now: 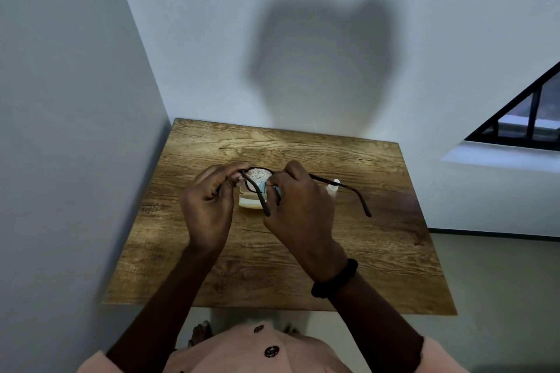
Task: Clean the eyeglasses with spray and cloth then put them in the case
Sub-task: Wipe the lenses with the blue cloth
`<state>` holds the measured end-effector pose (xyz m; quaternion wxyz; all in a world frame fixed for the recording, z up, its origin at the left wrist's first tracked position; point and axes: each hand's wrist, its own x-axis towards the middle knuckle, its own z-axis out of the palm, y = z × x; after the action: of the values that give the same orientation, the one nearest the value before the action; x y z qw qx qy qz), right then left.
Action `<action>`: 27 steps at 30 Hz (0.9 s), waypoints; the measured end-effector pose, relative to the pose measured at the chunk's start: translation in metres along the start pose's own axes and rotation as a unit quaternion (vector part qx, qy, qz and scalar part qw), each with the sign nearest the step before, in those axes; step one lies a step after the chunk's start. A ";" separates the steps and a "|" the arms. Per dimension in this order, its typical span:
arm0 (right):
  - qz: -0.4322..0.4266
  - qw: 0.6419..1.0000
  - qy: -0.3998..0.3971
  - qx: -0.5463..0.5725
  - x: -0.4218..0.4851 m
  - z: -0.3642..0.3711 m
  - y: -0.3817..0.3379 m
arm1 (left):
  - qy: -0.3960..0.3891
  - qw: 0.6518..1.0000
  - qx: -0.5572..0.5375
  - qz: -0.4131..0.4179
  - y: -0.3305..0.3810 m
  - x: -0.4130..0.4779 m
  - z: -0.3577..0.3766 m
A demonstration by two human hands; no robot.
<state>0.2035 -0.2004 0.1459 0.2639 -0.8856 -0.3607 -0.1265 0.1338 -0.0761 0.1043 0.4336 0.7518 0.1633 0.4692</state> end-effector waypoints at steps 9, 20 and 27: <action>0.020 0.999 0.016 0.039 0.012 0.002 0.002 | 0.006 1.000 0.001 0.004 0.003 -0.003 0.002; 0.016 0.985 0.011 0.171 0.002 0.009 0.009 | 0.033 0.999 0.021 -0.021 -0.005 -0.008 -0.003; 0.016 0.991 0.119 0.065 -0.012 -0.008 0.037 | 0.041 0.998 0.035 -0.029 -0.007 -0.007 -0.008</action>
<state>0.2208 -0.2335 0.1336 0.3643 -0.8508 -0.3197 -0.2030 0.1250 -0.0724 0.0963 0.4133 0.7417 0.2186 0.4809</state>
